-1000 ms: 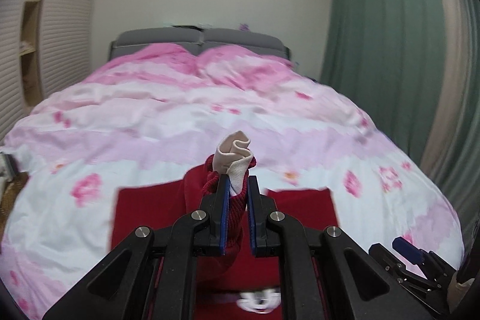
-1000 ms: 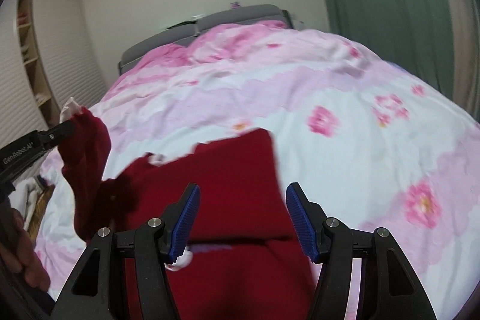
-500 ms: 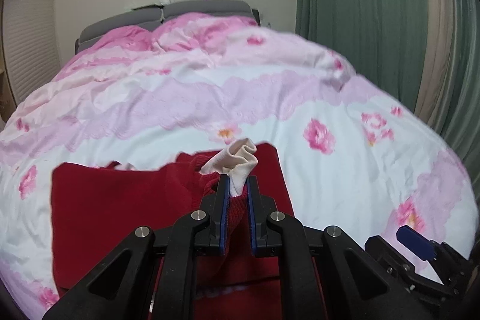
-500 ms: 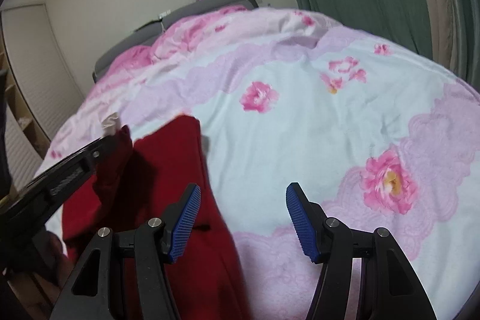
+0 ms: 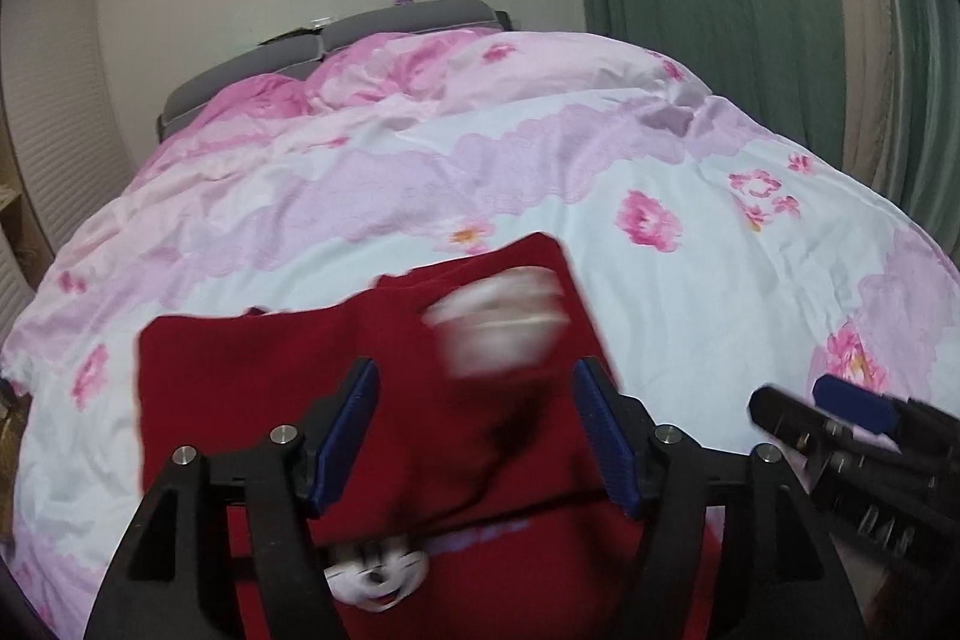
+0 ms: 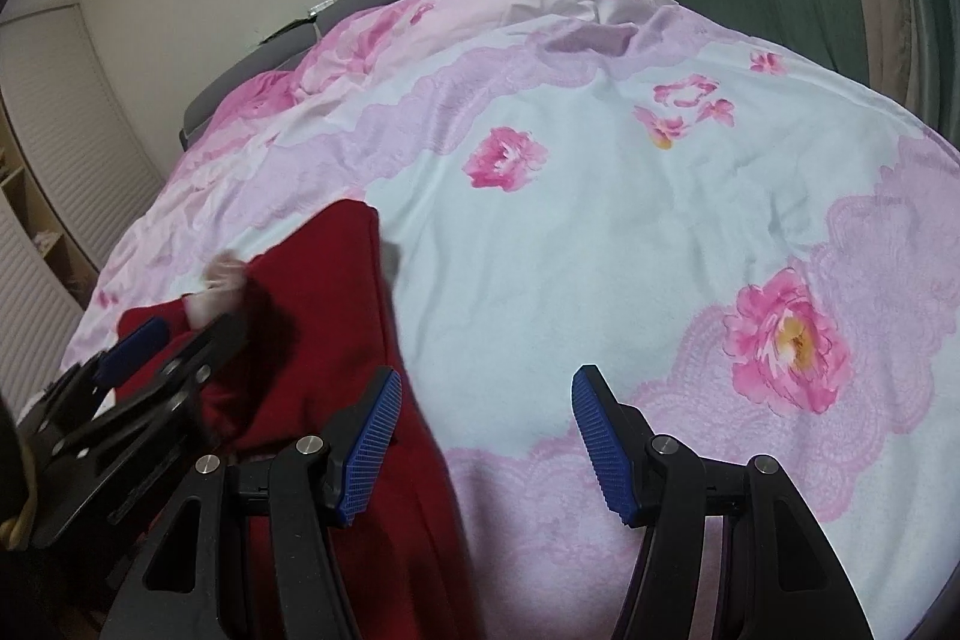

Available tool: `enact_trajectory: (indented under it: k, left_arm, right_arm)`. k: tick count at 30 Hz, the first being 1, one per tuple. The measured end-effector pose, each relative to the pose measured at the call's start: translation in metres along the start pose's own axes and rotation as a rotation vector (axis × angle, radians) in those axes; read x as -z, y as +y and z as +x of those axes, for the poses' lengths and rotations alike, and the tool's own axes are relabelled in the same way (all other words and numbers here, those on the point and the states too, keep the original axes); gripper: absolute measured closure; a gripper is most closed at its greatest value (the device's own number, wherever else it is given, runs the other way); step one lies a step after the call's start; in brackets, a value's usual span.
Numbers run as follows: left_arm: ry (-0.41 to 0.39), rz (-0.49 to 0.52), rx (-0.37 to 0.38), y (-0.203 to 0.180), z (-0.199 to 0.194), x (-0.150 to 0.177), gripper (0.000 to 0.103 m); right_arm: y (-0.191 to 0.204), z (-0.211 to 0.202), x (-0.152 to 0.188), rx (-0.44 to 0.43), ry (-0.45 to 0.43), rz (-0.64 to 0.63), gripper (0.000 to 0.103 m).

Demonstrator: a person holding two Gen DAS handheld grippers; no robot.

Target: Fold small clothes

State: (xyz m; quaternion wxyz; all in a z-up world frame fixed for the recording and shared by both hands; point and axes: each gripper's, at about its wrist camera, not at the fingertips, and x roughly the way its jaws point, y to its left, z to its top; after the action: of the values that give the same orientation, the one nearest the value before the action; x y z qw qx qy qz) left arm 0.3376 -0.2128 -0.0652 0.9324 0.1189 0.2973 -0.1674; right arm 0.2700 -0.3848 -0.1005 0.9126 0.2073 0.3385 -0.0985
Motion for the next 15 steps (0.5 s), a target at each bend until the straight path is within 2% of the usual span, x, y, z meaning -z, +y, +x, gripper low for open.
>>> enact_trajectory:
  k: [3,7,9,13,15]
  left_arm:
    - [-0.009,-0.02,-0.02,0.024,-0.014,0.008,0.032]
    - [-0.022,-0.017,-0.089,0.061,-0.029,0.03,0.026]
    - [-0.002,-0.022,-0.136,0.084,-0.029,0.045,0.026]
    - [0.042,-0.108,-0.16,0.123,-0.026,0.066,0.026]
    - [0.06,-0.115,-0.167,0.134,-0.023,0.076,0.026]
  right_arm:
    - [0.015,-0.001,0.003,-0.022,0.0,-0.024,0.042]
    - [0.037,0.002,0.008,-0.038,0.002,-0.069,0.042]
    - [0.049,0.008,0.009,-0.054,0.008,-0.079,0.042]
    - [0.074,0.012,0.011,-0.076,0.005,-0.099,0.042]
    - [0.086,0.013,0.014,-0.084,0.002,-0.116,0.042]
